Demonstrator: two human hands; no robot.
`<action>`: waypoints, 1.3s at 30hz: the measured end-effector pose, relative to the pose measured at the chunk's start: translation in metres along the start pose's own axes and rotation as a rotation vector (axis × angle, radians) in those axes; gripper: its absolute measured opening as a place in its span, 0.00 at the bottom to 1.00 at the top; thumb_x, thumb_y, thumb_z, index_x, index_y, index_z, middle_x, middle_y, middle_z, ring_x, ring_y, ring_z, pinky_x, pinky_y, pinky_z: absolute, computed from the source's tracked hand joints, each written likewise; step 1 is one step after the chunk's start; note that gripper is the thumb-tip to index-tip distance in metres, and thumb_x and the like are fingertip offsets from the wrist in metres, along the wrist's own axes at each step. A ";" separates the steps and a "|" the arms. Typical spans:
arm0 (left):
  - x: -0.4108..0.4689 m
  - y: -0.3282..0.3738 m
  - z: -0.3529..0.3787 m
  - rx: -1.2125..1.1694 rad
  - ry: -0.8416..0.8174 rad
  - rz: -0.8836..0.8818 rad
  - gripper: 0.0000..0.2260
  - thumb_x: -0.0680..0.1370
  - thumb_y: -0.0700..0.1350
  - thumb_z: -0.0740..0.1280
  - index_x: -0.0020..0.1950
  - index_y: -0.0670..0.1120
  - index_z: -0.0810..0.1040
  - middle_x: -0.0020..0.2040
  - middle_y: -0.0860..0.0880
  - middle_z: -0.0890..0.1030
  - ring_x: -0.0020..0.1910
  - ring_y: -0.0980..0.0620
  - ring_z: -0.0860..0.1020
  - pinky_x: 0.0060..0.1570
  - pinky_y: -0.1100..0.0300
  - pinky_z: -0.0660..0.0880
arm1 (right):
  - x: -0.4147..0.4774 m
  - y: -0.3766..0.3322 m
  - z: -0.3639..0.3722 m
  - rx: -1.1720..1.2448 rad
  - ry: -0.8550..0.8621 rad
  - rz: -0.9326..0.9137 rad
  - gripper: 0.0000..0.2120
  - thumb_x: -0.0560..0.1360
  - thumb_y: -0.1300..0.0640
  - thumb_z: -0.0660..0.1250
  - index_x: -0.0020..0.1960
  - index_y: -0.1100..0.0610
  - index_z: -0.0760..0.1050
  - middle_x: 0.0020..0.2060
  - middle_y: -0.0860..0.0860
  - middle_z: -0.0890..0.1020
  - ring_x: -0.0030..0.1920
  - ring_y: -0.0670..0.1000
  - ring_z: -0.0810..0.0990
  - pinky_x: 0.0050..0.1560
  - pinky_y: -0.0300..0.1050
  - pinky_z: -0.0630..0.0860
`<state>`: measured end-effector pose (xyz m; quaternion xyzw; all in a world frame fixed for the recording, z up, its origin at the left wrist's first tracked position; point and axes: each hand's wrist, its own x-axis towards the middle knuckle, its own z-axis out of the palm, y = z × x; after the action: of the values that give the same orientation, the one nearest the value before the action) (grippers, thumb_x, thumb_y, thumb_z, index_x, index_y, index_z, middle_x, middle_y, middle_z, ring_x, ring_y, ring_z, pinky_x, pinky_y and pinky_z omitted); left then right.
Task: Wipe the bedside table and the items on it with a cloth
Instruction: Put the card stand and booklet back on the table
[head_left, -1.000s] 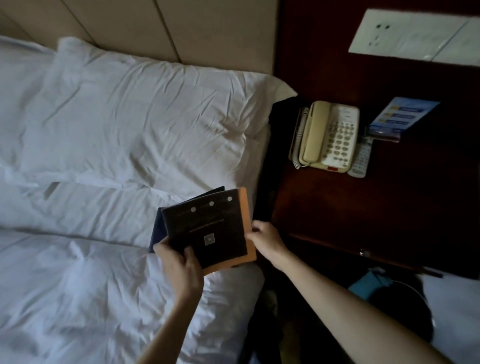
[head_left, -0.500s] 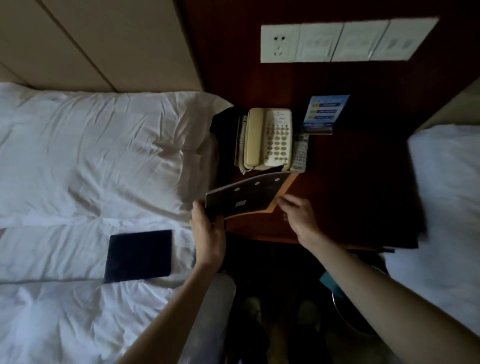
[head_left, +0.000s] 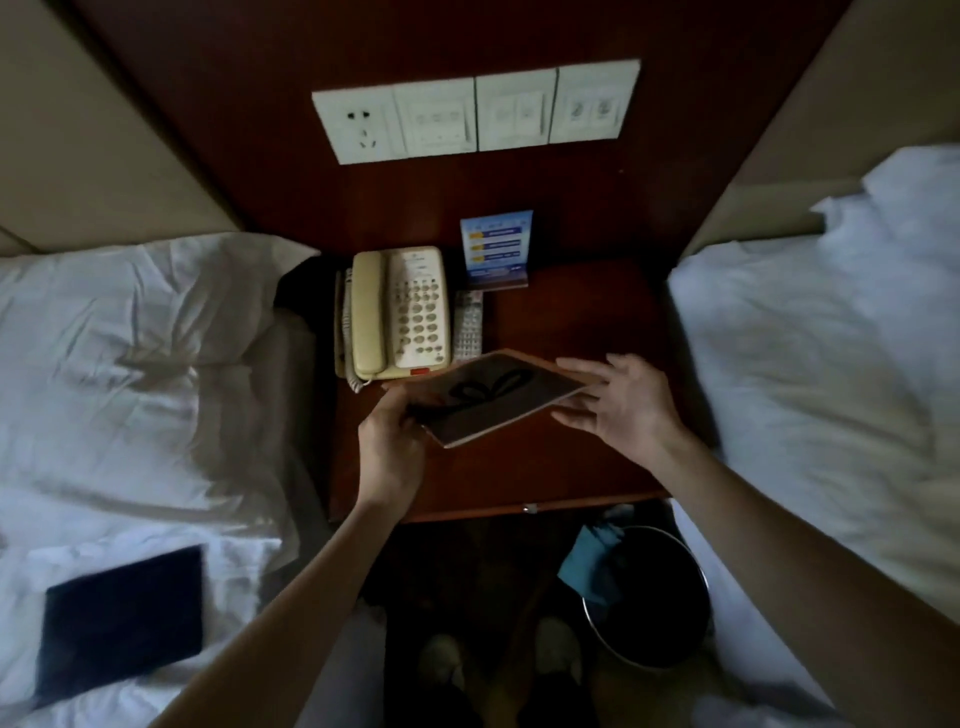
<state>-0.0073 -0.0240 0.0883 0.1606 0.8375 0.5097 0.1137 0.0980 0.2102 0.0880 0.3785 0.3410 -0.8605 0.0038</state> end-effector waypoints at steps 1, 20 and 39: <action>0.004 0.004 0.009 0.033 -0.011 0.036 0.23 0.66 0.26 0.60 0.41 0.55 0.78 0.46 0.56 0.81 0.50 0.58 0.78 0.48 0.71 0.73 | 0.000 -0.003 -0.009 -0.014 0.014 -0.016 0.20 0.79 0.52 0.55 0.56 0.64 0.78 0.50 0.63 0.83 0.49 0.59 0.84 0.40 0.50 0.80; 0.083 0.031 0.187 -0.325 -0.224 -0.501 0.16 0.78 0.34 0.58 0.63 0.48 0.74 0.54 0.50 0.76 0.43 0.56 0.78 0.38 0.68 0.77 | 0.059 -0.063 -0.099 -0.014 0.449 -0.279 0.18 0.74 0.74 0.59 0.62 0.63 0.74 0.52 0.60 0.81 0.48 0.56 0.84 0.46 0.49 0.81; 0.129 -0.009 0.237 0.232 -0.317 -0.179 0.24 0.77 0.32 0.63 0.72 0.43 0.65 0.66 0.43 0.73 0.65 0.47 0.72 0.65 0.56 0.71 | 0.143 -0.071 -0.143 -0.776 0.572 -0.243 0.21 0.77 0.65 0.59 0.69 0.55 0.69 0.62 0.54 0.77 0.50 0.49 0.80 0.50 0.42 0.77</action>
<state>-0.0435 0.2154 -0.0315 0.1760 0.8732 0.3659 0.2697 0.0695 0.3850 -0.0326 0.5276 0.6653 -0.5259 -0.0494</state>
